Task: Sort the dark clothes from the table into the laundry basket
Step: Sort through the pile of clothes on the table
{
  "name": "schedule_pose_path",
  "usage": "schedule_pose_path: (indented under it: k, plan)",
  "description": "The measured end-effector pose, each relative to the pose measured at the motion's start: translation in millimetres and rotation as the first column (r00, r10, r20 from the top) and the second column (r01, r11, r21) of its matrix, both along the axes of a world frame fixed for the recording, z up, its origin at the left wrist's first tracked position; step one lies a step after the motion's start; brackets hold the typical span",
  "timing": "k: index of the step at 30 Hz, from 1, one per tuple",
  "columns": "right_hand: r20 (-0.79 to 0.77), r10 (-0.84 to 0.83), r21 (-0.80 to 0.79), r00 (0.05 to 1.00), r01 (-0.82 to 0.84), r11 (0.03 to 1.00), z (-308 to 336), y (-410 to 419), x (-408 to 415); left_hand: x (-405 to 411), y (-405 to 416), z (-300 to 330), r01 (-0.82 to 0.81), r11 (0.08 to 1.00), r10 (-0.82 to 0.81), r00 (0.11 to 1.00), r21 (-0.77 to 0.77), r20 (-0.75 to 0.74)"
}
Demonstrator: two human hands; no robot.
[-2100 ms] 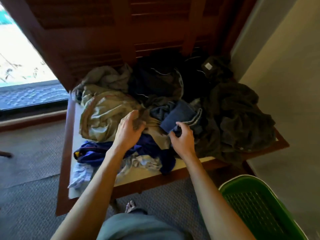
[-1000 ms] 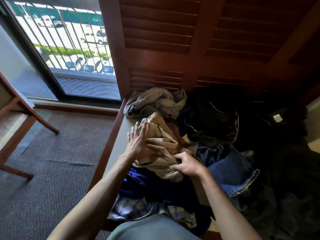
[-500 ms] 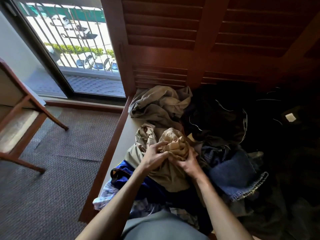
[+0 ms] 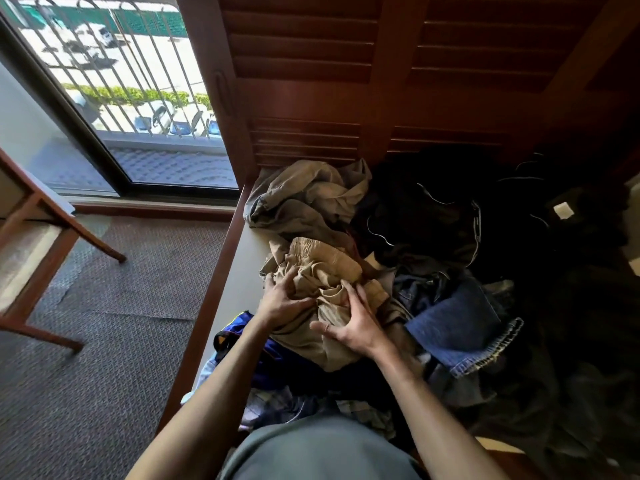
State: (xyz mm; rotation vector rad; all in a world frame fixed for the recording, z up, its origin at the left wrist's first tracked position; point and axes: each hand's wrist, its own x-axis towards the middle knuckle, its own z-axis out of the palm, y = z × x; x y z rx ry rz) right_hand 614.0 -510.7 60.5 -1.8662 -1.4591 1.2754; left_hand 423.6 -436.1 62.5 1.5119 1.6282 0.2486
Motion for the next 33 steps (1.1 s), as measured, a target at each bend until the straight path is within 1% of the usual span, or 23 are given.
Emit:
schedule_pose_path:
  k: [2, 3, 6, 8, 10, 11, 12, 14, 15, 17, 18, 20, 22, 24, 25, 26, 27, 28, 29, 30, 31, 32, 33]
  plan:
    - [-0.039, 0.032, -0.001, 0.999, -0.032, 0.999, -0.2, -1.6, -6.0, 1.9, 2.6, 3.8, -0.018, 0.997, 0.014, 0.998, 0.070, 0.055]
    - [-0.078, 0.013, -0.001, 0.997, -0.013, 1.000, -0.8, -1.0, -8.5, 4.2, 3.0, 9.5, -0.012, 0.995, 0.006, 0.998, 0.098, 0.070]
    - [-0.228, -0.117, 0.041, 0.967, 0.129, 0.991, 1.9, 7.5, -9.5, 16.3, 1.0, 33.0, 0.044, 0.984, -0.069, 0.988, 0.175, 0.138]
    - [-0.280, -0.134, 0.122, 0.951, 0.174, 0.977, 17.6, 14.4, -3.7, 29.2, -3.1, 48.9, 0.089, 0.976, -0.145, 0.946, 0.199, 0.290]
    - [-0.290, -0.094, 0.209, 0.952, 0.159, 0.965, 39.3, 17.9, 9.8, 40.9, -2.9, 62.0, 0.110, 0.968, -0.200, 0.881, 0.227, 0.430]
    - [-0.281, -0.072, 0.239, 0.957, 0.143, 0.961, 53.3, 17.7, 18.7, 47.5, -1.5, 70.3, 0.122, 0.961, -0.230, 0.851, 0.249, 0.473]
    - [-0.264, -0.066, 0.262, 0.962, 0.137, 0.955, 68.0, 17.1, 29.0, 55.7, -0.2, 80.1, 0.140, 0.953, -0.265, 0.815, 0.269, 0.516]
    - [-0.233, -0.106, 0.319, 0.967, 0.179, 0.931, 98.7, 13.4, 49.3, 72.3, 2.4, 102.5, 0.178, 0.940, -0.322, 0.739, 0.290, 0.591]
    - [-0.176, -0.142, 0.364, 0.974, 0.199, 0.910, 113.0, 12.1, 57.8, 81.1, 4.3, 114.2, 0.196, 0.938, -0.337, 0.700, 0.285, 0.630]
    - [-0.004, -0.227, 0.444, 0.974, 0.206, 0.872, 136.2, 9.2, 70.6, 95.4, 8.8, 133.6, 0.243, 0.947, -0.319, 0.613, 0.213, 0.722]
    - [0.081, -0.271, 0.469, 0.959, 0.203, 0.860, 143.4, 7.3, 74.9, 100.1, 12.0, 138.3, 0.266, 0.952, -0.281, 0.571, 0.151, 0.771]
    - [0.246, -0.333, 0.482, 0.910, 0.183, 0.857, 146.9, 6.6, 78.3, 101.3, 18.6, 137.6, 0.319, 0.945, -0.235, 0.528, 0.066, 0.816]
    - [0.375, -0.357, 0.398, 0.855, 0.200, 0.895, 123.7, 6.9, 83.8, 90.9, 19.5, 123.4, 0.359, 0.931, -0.277, 0.586, 0.063, 0.761]
    - [0.453, -0.329, 0.267, 0.828, 0.226, 0.937, 86.9, -0.8, 87.7, 72.8, 15.0, 100.1, 0.347, 0.936, -0.302, 0.696, 0.063, 0.651]
    - [0.480, -0.300, 0.214, 0.824, 0.221, 0.952, 68.3, -7.1, 87.2, 62.2, 10.7, 88.4, 0.323, 0.944, -0.306, 0.767, 0.071, 0.565]
    - [0.515, -0.259, 0.184, 0.817, 0.189, 0.965, 49.9, -13.0, 85.4, 50.5, 6.0, 73.0, 0.308, 0.948, -0.311, 0.836, 0.082, 0.453]
    - [0.564, -0.216, 0.170, 0.797, 0.144, 0.975, 35.6, -17.4, 81.5, 38.8, 0.2, 57.1, 0.317, 0.945, -0.327, 0.895, 0.081, 0.304]
    - [0.612, -0.185, 0.168, 0.769, 0.102, 0.981, 24.1, -19.1, 76.7, 26.8, -6.9, 39.0, 0.353, 0.934, -0.358, 0.926, 0.061, 0.121]
    - [0.638, -0.170, 0.167, 0.751, 0.081, 0.983, 18.6, -18.9, 70.6, 15.9, -16.4, 21.0, 0.412, 0.911, -0.411, 0.910, 0.005, -0.060]
    - [0.635, -0.167, 0.159, 0.754, 0.084, 0.984, 16.1, -17.3, 65.1, 6.7, -28.8, 4.7, 0.463, 0.882, -0.470, 0.859, -0.086, -0.201]
    - [0.615, -0.165, 0.138, 0.771, 0.101, 0.985, 17.5, -15.2, 59.7, -0.7, -43.4, -8.7, 0.494, 0.854, -0.519, 0.805, -0.160, -0.288]
    - [0.586, -0.164, 0.118, 0.793, 0.117, 0.986, 17.9, -13.0, 56.0, -5.9, -57.2, -21.8, 0.515, 0.841, -0.538, 0.772, -0.163, -0.337]
    - [0.562, -0.158, 0.096, 0.812, 0.126, 0.987, 18.3, -11.1, 53.5, -10.0, -69.2, -31.3, 0.525, 0.846, -0.518, 0.768, -0.093, -0.375]
